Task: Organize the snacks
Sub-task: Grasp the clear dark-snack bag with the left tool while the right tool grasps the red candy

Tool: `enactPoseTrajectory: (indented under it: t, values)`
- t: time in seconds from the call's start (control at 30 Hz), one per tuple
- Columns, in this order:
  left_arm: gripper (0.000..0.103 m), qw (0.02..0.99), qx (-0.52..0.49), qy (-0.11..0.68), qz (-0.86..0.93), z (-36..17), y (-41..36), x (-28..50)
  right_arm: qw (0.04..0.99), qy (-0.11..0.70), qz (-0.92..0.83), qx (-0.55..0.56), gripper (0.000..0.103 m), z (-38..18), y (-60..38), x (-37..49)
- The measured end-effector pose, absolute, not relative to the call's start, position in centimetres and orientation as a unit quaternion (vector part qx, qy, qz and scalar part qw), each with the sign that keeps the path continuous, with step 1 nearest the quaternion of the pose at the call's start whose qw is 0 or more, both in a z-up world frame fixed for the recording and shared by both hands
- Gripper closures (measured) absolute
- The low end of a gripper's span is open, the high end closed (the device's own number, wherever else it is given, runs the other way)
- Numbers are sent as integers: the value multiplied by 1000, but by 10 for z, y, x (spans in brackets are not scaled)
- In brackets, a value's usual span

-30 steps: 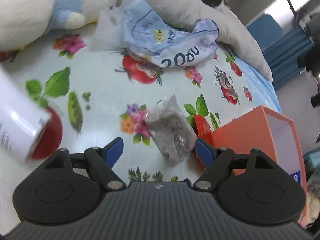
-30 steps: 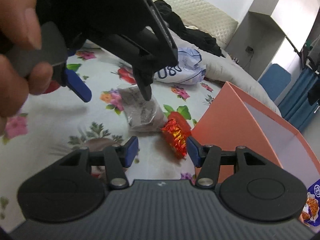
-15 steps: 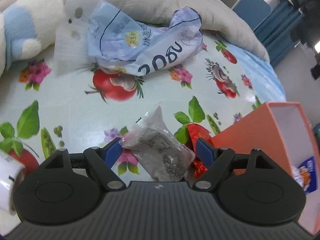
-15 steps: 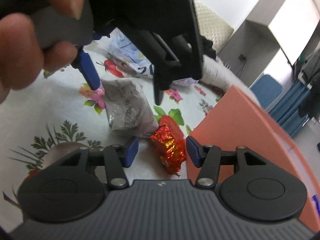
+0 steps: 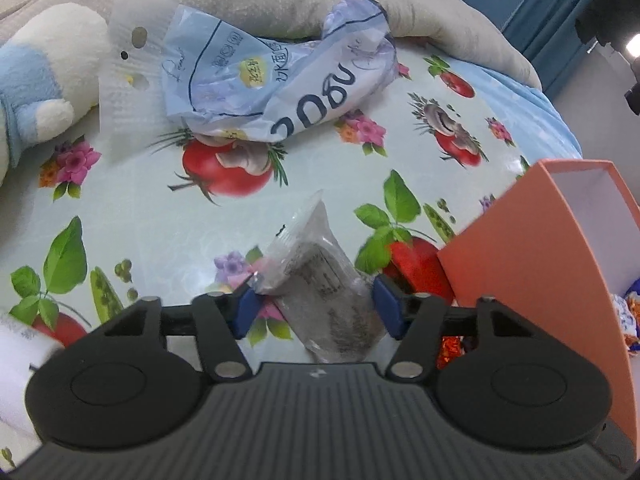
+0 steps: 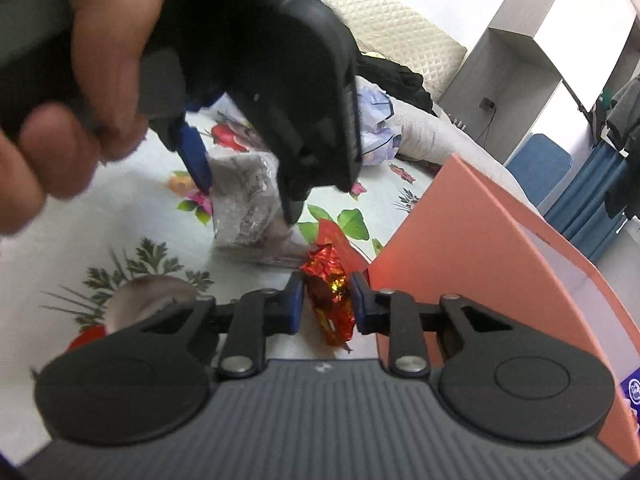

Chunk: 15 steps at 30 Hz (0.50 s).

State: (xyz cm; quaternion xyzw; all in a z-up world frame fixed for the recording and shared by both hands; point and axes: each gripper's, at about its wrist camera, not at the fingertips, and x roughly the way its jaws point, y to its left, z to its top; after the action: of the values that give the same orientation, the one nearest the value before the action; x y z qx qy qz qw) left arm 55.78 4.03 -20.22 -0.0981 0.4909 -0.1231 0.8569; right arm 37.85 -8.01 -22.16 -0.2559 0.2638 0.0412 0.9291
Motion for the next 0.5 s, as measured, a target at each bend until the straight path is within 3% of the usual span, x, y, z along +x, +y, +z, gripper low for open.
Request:
enactPoseTrajectory:
  t: [0.5]
  values:
    - [47, 859, -80, 500, -71, -186, 56, 453, 933, 300, 111, -162, 81, -184, -103, 311]
